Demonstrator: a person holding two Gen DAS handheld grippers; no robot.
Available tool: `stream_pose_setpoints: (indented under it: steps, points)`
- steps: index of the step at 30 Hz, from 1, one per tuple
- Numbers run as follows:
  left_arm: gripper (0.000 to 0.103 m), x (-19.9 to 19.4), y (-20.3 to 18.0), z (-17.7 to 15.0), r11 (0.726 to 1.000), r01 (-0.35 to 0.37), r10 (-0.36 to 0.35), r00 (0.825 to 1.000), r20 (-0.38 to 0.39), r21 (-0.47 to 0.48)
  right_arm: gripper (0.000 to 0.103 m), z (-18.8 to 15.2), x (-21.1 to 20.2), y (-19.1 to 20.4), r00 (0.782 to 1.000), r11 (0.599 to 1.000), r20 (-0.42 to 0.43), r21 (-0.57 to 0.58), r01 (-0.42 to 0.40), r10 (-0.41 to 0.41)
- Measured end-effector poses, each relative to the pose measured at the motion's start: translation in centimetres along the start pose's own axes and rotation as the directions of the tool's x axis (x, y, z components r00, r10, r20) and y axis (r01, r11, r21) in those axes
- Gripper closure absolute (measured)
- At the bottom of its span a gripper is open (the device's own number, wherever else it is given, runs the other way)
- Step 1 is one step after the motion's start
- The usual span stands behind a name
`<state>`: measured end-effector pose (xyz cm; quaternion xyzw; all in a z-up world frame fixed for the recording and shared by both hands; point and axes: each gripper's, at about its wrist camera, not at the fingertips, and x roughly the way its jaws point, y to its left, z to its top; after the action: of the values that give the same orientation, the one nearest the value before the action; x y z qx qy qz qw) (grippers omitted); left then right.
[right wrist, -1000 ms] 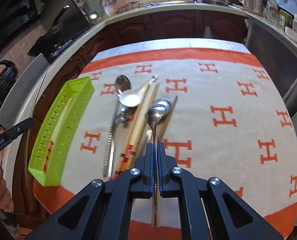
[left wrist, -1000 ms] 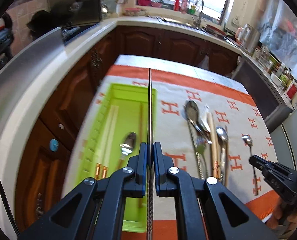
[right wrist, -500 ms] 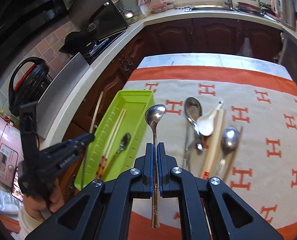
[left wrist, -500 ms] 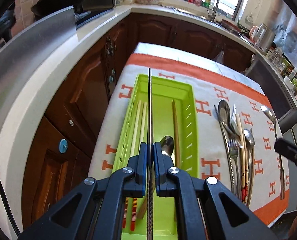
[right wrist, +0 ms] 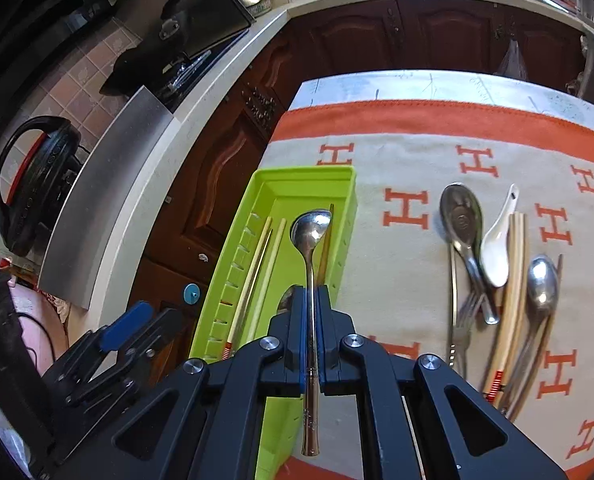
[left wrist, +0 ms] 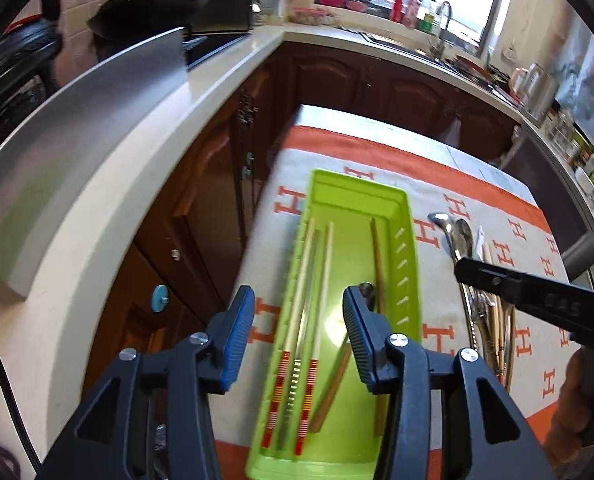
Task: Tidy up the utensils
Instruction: 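Lower the metal chopstick into the tray with the left tool while the right carries the teaspoon, then lower the teaspoon into the green tray and open the right tool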
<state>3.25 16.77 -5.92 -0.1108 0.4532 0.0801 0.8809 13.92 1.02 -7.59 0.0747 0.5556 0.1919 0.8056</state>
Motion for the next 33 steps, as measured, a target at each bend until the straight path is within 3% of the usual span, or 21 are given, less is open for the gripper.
stream_pose_setpoints:
  steps: [16, 33]
  points:
    - [0.059, -0.6, 1.9, -0.6, 0.999, -0.039, 0.039, 0.999, -0.003, -0.037, 0.098, -0.6, 5.6, 0.7, 0.994, 0.998, -0.109, 0.067, 0.000, 0.007]
    - [0.059, -1.5, -1.1, -1.1, 1.000, -0.018, 0.018, 1.000, -0.002, 0.025, 0.097, -2.3, 1.4, -1.7, 0.998, 0.999, -0.055, 0.037, 0.007, -0.005]
